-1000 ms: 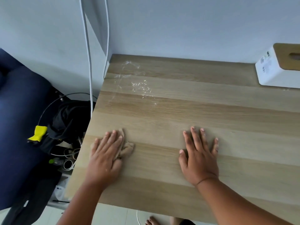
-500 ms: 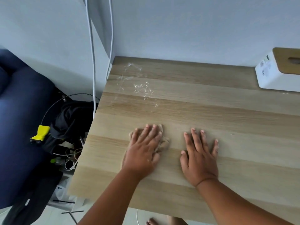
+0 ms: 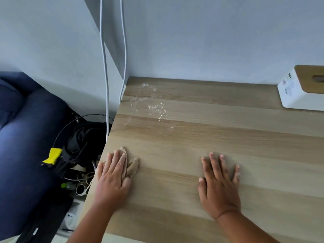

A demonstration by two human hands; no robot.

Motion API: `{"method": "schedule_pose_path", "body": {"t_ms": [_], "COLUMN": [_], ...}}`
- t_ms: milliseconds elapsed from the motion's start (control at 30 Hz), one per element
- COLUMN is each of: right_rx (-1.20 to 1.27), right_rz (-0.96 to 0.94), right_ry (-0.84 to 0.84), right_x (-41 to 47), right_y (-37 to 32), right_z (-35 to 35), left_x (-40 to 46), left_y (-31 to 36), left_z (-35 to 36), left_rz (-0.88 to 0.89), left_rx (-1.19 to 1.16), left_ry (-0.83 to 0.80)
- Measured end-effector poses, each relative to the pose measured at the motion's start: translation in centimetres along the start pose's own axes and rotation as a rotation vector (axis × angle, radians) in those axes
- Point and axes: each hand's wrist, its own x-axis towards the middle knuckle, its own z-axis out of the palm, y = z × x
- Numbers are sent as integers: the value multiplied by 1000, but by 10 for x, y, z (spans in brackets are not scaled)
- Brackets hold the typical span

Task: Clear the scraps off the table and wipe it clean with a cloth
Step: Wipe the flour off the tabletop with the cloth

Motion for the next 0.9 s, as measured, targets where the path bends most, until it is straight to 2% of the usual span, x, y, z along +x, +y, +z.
{"method": "schedule_pose_path", "body": {"t_ms": [100,233,367,500,567,667,900], "right_rx": [2,27,65,101,102,107,90], "right_rz": [-5,-4,19,57,50,35,32], "right_ry": [21,26,-11,-131,-177,-162,-119], "right_x": [0,2,1,26,46,77,134], "right_y": [-1,-1,-4,-4,-1,6,16], "right_z": [-1,-2,-12,-26,-32,-33,-24], "left_x": [46,72,36,-4,-17,-19,60], "left_y": [37,87,116,100,81,54,35], "left_z": [4,21,36,29,23,14,-2], "left_rz": [-88,165,437,502,462,329,-78], "left_rx": [-34,11,71,63,17,-62,-62], "left_ry": [9,-93,-169,-173,-150,-101,10]}}
